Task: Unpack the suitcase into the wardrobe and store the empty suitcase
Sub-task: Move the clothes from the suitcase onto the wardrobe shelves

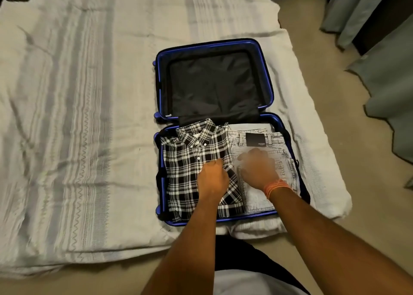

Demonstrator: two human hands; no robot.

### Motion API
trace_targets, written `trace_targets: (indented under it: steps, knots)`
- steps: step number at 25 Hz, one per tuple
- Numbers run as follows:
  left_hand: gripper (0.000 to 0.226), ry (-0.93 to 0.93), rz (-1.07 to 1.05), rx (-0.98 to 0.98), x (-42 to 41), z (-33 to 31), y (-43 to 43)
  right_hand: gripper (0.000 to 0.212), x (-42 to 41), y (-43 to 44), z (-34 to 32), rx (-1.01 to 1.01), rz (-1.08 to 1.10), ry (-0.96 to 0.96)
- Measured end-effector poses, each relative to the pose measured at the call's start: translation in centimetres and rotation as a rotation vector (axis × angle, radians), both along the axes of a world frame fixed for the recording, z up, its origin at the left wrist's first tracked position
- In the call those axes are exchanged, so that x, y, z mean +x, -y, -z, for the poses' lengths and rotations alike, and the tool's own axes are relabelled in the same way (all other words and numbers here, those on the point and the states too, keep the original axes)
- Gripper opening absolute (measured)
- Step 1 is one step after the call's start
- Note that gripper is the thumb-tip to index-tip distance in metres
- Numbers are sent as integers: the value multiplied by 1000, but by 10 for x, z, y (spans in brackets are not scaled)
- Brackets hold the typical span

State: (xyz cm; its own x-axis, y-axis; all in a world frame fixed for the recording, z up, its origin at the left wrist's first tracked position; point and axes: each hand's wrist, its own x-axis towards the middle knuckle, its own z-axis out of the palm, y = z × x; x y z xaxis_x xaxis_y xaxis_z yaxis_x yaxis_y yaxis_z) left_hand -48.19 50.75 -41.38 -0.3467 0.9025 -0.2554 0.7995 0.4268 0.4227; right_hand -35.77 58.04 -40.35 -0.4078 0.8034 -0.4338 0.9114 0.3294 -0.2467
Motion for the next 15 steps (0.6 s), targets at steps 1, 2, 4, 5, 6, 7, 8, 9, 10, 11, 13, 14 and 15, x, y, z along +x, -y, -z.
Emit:
trace_targets:
  steps: [1, 2, 4, 5, 6, 7, 8, 9, 10, 11, 13, 14, 15]
  knots:
    - [21, 10, -8, -16, -2, 4, -2, 42, -3, -2, 6, -23, 1, 11]
    - [20, 15, -12, -33, -4, 8, -3, 41, -7, -3, 12, -43, 2, 22]
    - [18, 23, -9, -59, -10, 16, -4, 41, -11, -3, 22, -61, 13, 32]
    - [19, 34, -8, -71, -14, 20, -5, 41, -14, -3, 29, -87, 27, 44]
    - [20, 43, -6, -80, -19, 25, -6, 40, -18, -3, 34, -117, 45, 58]
    - [22, 52, -1, -93, -24, 30, -6, 40, -21, -1, 42, -159, 72, 63]
    - [23, 60, 4, -111, -29, 35, -6, 39, -25, 1, 48, -193, 112, 56]
    - [23, 65, 10, -132, -34, 40, -6, 37, -30, 2, 55, -223, 174, 24]
    - [22, 69, 14, -151, -40, 45, -6, 34, -36, 4, 61, -251, 268, -47]
    - [21, 72, 17, -172, -45, 52, -6, 32, -41, 4, 68, -277, 383, -138]
    - [21, 84, 10, -203, -53, 61, -8, 33, -49, 4, 73, -327, 579, -262]
    - [22, 97, 6, -214, -56, 66, -8, 37, -51, 5, 79, -335, 635, -288]
    - [23, 110, -2, -220, -57, 69, -10, 41, -52, 5, 85, -323, 670, -296]
